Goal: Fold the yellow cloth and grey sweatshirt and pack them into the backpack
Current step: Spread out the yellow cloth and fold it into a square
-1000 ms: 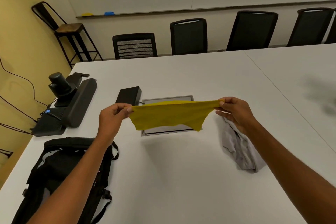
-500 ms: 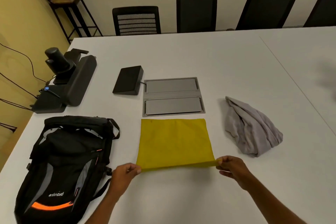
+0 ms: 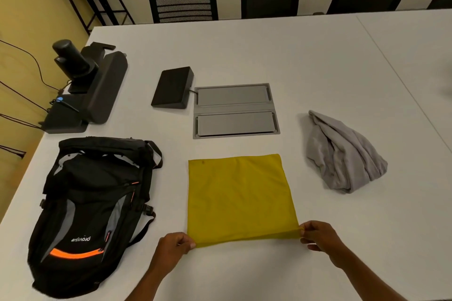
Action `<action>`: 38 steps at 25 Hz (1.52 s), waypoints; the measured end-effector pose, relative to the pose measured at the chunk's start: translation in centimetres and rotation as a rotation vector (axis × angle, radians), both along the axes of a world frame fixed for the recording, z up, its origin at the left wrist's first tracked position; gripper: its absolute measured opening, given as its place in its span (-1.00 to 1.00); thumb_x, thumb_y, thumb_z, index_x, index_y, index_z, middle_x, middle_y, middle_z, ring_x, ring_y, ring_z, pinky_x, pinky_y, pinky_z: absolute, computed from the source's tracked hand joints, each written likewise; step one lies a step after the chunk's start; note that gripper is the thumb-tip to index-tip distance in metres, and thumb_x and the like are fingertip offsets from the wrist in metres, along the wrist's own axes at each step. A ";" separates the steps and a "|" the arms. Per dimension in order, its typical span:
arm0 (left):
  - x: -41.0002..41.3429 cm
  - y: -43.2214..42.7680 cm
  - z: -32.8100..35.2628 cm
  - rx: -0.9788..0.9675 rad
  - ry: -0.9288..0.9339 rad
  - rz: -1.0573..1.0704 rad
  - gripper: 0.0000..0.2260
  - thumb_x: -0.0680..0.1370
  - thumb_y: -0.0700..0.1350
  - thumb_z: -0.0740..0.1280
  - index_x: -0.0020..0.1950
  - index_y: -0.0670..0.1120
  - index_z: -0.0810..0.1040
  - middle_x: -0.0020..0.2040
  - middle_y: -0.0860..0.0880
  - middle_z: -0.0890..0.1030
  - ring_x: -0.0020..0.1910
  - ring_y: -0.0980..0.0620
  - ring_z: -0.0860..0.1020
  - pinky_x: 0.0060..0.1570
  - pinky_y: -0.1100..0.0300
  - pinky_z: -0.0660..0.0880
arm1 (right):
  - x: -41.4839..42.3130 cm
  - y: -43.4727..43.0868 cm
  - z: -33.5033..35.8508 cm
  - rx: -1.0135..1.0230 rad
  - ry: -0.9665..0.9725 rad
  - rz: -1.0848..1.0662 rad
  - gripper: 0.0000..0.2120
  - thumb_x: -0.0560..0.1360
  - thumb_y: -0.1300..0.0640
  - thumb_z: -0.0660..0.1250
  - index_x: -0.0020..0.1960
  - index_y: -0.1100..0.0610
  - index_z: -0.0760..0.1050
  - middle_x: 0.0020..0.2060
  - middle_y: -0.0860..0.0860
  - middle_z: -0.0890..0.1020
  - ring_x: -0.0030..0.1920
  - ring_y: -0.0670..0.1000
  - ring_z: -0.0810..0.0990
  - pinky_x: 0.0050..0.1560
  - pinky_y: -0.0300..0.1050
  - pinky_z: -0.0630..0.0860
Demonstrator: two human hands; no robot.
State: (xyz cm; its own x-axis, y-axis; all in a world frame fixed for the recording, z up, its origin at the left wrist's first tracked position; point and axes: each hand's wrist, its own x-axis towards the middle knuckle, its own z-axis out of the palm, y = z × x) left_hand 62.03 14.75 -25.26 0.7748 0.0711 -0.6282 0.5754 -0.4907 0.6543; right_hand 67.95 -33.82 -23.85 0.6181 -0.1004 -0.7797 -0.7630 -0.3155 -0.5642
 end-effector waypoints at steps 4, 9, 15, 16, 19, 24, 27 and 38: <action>0.4 -0.4 -0.2 0.032 -0.058 -0.006 -0.77 0.56 -0.18 0.55 -0.21 0.12 0.73 -0.29 -0.03 0.73 -0.33 0.18 0.61 -0.25 0.26 0.52 | 0.2 0.2 0.0 -0.026 -0.063 0.032 -0.93 0.55 0.29 0.47 -0.01 0.16 0.71 -0.12 0.20 0.76 -0.15 0.09 0.74 -0.14 -0.03 0.57; 3.6 -0.3 1.0 0.057 -0.169 0.050 -0.85 0.61 -0.20 0.50 -0.06 0.05 0.76 -0.26 -0.02 0.74 -0.27 0.03 0.70 -0.09 0.06 0.65 | 2.9 0.9 1.1 -0.007 -0.166 0.010 -0.93 0.59 0.22 0.46 0.04 0.10 0.71 -0.16 0.17 0.76 -0.20 0.06 0.72 -0.23 -0.08 0.54; 9.5 -0.3 3.5 0.027 -0.299 0.138 -0.87 0.60 -0.23 0.50 0.01 -0.01 0.78 -0.22 0.08 0.75 -0.28 0.11 0.68 -0.19 0.22 0.65 | 7.9 1.4 2.4 0.008 -0.309 -0.012 -0.91 0.62 0.15 0.45 0.01 0.08 0.74 -0.26 0.05 0.71 -0.29 0.01 0.60 -0.30 -0.09 0.45; 10.5 -0.2 3.8 0.020 -0.308 0.151 -0.88 0.61 -0.23 0.49 0.03 -0.02 0.78 -0.21 0.08 0.75 -0.28 0.12 0.68 -0.22 0.25 0.63 | 8.9 1.4 2.6 0.014 -0.325 -0.021 -0.91 0.62 0.15 0.46 0.02 0.08 0.75 -0.27 0.04 0.69 -0.30 0.02 0.57 -0.33 -0.10 0.43; 13.4 0.3 4.3 -0.003 -0.319 0.199 -0.89 0.62 -0.20 0.48 0.04 0.00 0.77 -0.18 0.08 0.76 -0.27 0.12 0.68 -0.23 0.27 0.62 | 12.0 1.6 2.9 0.048 -0.366 -0.061 -0.91 0.61 0.16 0.47 0.05 0.10 0.76 -0.33 0.02 0.65 -0.34 0.03 0.48 -0.39 -0.12 0.36; 17.7 0.9 3.5 -0.017 -0.339 0.274 -0.91 0.62 -0.19 0.48 0.06 -0.04 0.76 -0.18 0.01 0.76 -0.29 0.14 0.67 -0.28 0.32 0.60 | 17.5 2.3 2.6 0.066 -0.398 -0.095 -0.89 0.62 0.18 0.46 0.10 0.13 0.73 -0.33 -0.02 0.64 -0.36 -0.04 0.46 -0.38 -0.15 0.38; 20.2 1.2 2.0 -0.025 -0.328 0.293 -0.92 0.63 -0.19 0.48 0.06 -0.04 0.75 -0.17 -0.01 0.75 -0.31 0.18 0.66 -0.29 0.34 0.59 | 20.7 3.1 0.9 0.052 -0.402 -0.090 -0.89 0.61 0.17 0.47 0.11 0.13 0.74 -0.26 0.01 0.68 -0.35 -0.03 0.49 -0.38 -0.15 0.39; 24.1 1.5 -5.2 -0.035 -0.303 0.413 -0.87 0.66 -0.15 0.45 0.14 0.06 0.72 -0.01 -0.04 0.74 -0.12 -0.11 0.70 -0.15 0.16 0.68 | 25.4 4.9 -7.3 -0.206 -0.339 -0.107 -0.93 0.59 0.08 0.51 0.04 0.05 0.74 -0.09 0.02 0.75 -0.02 0.12 0.70 -0.02 -0.01 0.65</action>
